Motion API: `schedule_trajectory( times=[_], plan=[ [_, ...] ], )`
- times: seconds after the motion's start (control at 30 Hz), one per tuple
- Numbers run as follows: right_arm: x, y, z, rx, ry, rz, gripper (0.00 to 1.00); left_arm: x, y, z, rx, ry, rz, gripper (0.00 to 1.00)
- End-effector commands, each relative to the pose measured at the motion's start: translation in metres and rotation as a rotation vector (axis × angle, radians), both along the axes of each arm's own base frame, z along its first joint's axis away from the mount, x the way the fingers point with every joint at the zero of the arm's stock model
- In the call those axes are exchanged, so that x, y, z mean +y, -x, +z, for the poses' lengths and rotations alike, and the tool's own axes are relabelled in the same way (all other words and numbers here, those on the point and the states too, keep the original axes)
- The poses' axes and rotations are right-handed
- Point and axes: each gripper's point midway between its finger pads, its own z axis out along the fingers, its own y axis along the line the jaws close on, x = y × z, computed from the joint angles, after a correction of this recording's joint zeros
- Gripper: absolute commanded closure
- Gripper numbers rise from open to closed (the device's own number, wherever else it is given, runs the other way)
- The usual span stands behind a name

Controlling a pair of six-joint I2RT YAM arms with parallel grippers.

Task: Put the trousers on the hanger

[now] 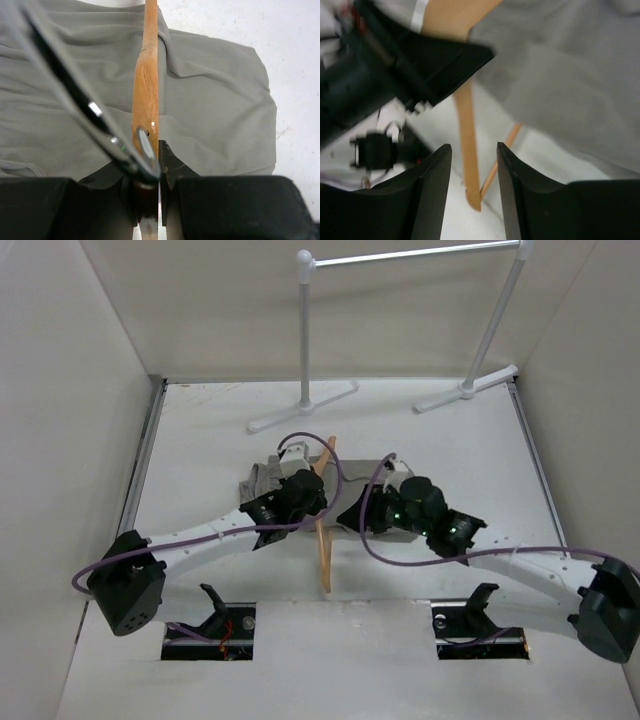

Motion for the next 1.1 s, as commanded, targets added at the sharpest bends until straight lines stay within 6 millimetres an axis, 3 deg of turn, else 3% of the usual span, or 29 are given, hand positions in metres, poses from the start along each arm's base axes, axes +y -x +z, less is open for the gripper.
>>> schedule_trajectory(
  times=[0.0, 0.03, 0.13, 0.33, 0.5, 0.63, 0.77, 0.87, 1.07],
  plan=[
    [0.043, 0.014, 0.020, -0.068, -0.110, 0.093, 0.40, -0.013, -0.007, 0.036, -0.067, 0.017, -0.001, 0.90],
    [0.053, 0.017, 0.022, -0.077, -0.118, 0.112, 0.35, -0.015, -0.007, 0.040, -0.070, 0.021, -0.003, 0.90],
    [0.078, 0.024, 0.025, -0.091, -0.126, 0.155, 0.33, -0.017, -0.007, 0.047, -0.069, 0.024, -0.001, 0.90],
    [0.095, 0.022, 0.007, -0.093, -0.090, 0.154, 0.33, -0.017, -0.005, 0.064, -0.061, 0.046, 0.001, 0.91],
    [0.100, 0.023, 0.007, -0.104, -0.125, 0.127, 0.44, -0.018, -0.003, 0.076, -0.052, 0.083, 0.017, 0.91],
    [0.099, 0.022, 0.008, -0.106, -0.149, 0.113, 0.64, -0.018, -0.002, 0.087, -0.038, 0.128, 0.026, 0.91],
    [0.096, 0.025, 0.027, -0.119, -0.212, 0.105, 0.84, -0.019, -0.003, 0.103, -0.047, 0.157, 0.033, 0.90],
    [0.090, 0.029, 0.048, -0.128, -0.284, 0.097, 0.91, -0.018, -0.003, 0.118, -0.056, 0.202, 0.046, 0.79],
    [0.066, 0.028, 0.098, -0.195, -0.402, 0.059, 0.96, -0.014, -0.001, 0.163, -0.114, 0.300, 0.046, 0.41]
  ],
)
